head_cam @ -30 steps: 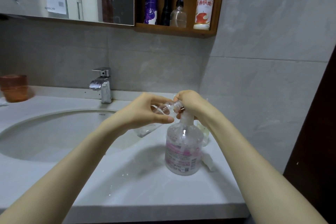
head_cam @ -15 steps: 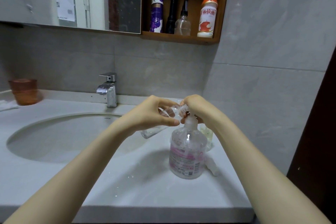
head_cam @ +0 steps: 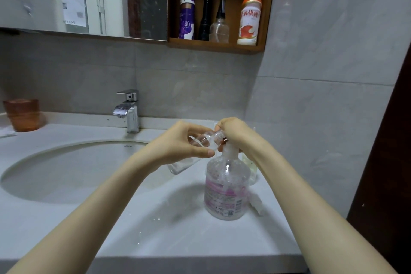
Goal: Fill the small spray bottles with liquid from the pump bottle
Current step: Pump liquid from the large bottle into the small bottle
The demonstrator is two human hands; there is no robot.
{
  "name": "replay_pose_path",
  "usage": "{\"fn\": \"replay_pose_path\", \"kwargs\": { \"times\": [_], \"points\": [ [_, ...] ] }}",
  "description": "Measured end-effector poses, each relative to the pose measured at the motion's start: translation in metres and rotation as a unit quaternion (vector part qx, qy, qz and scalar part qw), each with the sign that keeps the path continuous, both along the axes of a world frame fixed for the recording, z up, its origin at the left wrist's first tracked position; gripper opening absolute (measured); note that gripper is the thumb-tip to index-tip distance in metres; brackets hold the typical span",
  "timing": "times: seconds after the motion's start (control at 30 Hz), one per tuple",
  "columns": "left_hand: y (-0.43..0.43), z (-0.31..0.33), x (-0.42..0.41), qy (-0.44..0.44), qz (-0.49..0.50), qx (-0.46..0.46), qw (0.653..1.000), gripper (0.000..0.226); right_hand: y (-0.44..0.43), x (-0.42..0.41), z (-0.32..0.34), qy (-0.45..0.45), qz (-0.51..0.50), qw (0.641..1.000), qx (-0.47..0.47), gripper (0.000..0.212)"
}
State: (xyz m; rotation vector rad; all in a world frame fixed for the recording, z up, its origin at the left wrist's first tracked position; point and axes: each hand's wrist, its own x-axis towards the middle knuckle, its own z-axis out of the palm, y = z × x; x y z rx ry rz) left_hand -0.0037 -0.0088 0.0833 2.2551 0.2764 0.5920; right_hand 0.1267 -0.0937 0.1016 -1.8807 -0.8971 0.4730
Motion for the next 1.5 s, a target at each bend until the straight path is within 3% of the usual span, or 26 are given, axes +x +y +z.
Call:
{"fn": "replay_pose_path", "kwargs": {
  "times": [0.13,0.3,0.43,0.73,1.17,1.33,1.43,1.5],
  "points": [
    [-0.002,0.004,-0.002,0.005,0.001,0.005,1.0,0.036,-0.002,-0.003,0.003,-0.009,-0.007,1.0,0.004,0.03],
    [-0.004,0.009,0.0,0.013,0.01,0.015,1.0,0.042,-0.005,-0.007,0.012,-0.009,-0.01,0.998,-0.063,0.025],
    [-0.005,0.01,0.0,0.011,0.012,0.016,1.0,0.041,-0.004,-0.001,0.007,0.007,-0.027,1.0,-0.003,0.028],
    [-0.004,0.006,-0.002,-0.02,0.003,0.003,1.0,0.038,0.002,0.002,0.003,0.031,0.001,0.999,0.029,0.028],
    [-0.002,0.003,0.0,0.005,0.006,0.003,1.0,0.037,0.002,0.005,-0.002,0.038,-0.007,0.999,0.038,0.027],
    [-0.006,0.01,0.0,0.01,0.008,0.011,1.0,0.039,-0.002,0.002,0.007,0.011,-0.014,1.0,-0.006,0.025],
    [-0.008,0.011,-0.001,0.007,0.008,0.012,1.0,0.04,-0.002,-0.003,0.014,-0.03,-0.013,0.996,-0.08,0.025],
    [-0.008,0.011,-0.002,0.002,0.006,0.011,1.0,0.038,0.0,-0.002,0.011,-0.031,-0.017,0.997,-0.069,0.028]
  ]
}}
